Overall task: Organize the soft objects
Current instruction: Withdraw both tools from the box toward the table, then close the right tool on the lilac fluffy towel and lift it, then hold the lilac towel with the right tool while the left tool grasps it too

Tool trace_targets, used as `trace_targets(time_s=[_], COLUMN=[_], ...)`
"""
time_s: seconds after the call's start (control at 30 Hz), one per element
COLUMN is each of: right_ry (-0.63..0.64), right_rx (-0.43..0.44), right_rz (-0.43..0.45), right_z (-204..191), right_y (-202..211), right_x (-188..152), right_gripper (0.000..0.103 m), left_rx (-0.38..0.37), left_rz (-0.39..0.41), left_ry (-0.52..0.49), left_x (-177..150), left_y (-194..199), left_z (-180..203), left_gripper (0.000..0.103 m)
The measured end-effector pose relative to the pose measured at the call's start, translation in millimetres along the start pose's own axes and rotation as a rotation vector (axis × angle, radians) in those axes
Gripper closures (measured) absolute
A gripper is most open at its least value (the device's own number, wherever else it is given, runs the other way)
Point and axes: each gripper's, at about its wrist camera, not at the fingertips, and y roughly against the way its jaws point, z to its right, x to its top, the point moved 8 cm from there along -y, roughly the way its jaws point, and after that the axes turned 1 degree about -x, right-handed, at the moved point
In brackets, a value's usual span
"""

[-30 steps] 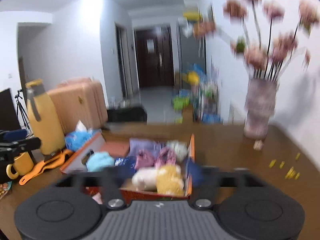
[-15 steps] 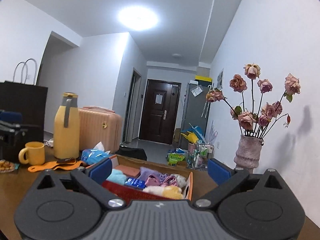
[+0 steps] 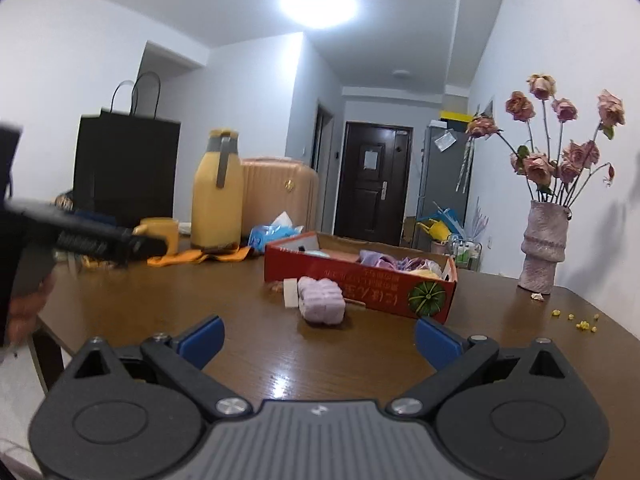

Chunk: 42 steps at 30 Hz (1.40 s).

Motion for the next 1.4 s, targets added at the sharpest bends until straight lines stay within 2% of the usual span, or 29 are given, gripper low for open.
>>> trace_targets(time_s=[0.13,0.3,0.47,0.53,0.63,0.73,0.8,0.83,0.93,1.03,1.2,1.3,1.33,1.37,1.4], right_ry=[-0.035,-0.046,-0.114,-0.093,-0.056,-0.054,-0.043,-0.045,-0.104,-0.077,0.037,0.058,0.053,0.044,0.032], right_rx=[-0.007,-0.016,0.011,0.026,0.026,0.051,0.061,0.065,0.063,0.059,0.283,0.296,0.286,0.273,0.260], right_rz=[-0.005,-0.083,-0.181,-0.238,-0.300,-0.336,-0.367,-0.390,-0.392,-0.356,-0.346,-0.325,-0.313,-0.300,-0.295], right_z=[5.1,11.6,21.7,19.3,14.4,9.1,5.2,5.8,18.0,27.6,8.1,8.8,11.8,16.6,22.1], right_y=[-15.5,-61.2,-135.4,-168.1,-214.7,-250.9,-266.1,-269.8,-261.8,-233.1,-165.7,-138.9,-133.7,-129.3,-125.5], right_x=[5.5,6.5,11.4,7.4,4.9,2.0,-3.8,-7.7,-13.2,-16.9,-32.7,-37.5,-37.8,-38.6,-39.1], right_gripper=[0.001,0.003,0.007,0.009,0.017,0.019,0.040,0.056,0.055,0.056,0.055,0.052,0.050,0.049,0.049], left_rx=[-0.015,-0.014,-0.001,0.011,0.022,0.026,0.028,0.026,0.028,0.011,-0.094,-0.212,-0.260,-0.302,-0.339], left_rz=[-0.013,-0.069,-0.115,-0.131,-0.167,-0.193,-0.198,-0.198,-0.207,-0.213,-0.229,-0.278,-0.309,-0.330,-0.346], left_ry=[0.001,0.015,0.025,0.040,0.077,0.096,0.087,0.079,0.069,0.077,0.114,0.181,0.190,0.184,0.170], left_x=[-1.0,-6.2,-7.2,-7.2,-9.2,-12.6,-14.4,-15.3,-17.5,-17.0,-14.9,-18.0,-21.2,-23.9,-27.0], left_y=[-15.5,-51.1,-96.7,-111.6,-134.7,-149.6,-152.7,-153.5,-154.6,-153.2,-144.5,-142.5,-143.3,-143.6,-144.6], left_z=[-0.7,-4.2,-11.8,-17.5,-27.4,-32.5,-31.4,-30.3,-27.5,-21.1,4.3,28.9,41.5,52.5,63.7], left_gripper=[0.000,0.000,0.000,0.000,0.000,0.000,0.000,0.000,0.000,0.000,0.000,0.001,0.004,0.015,0.036])
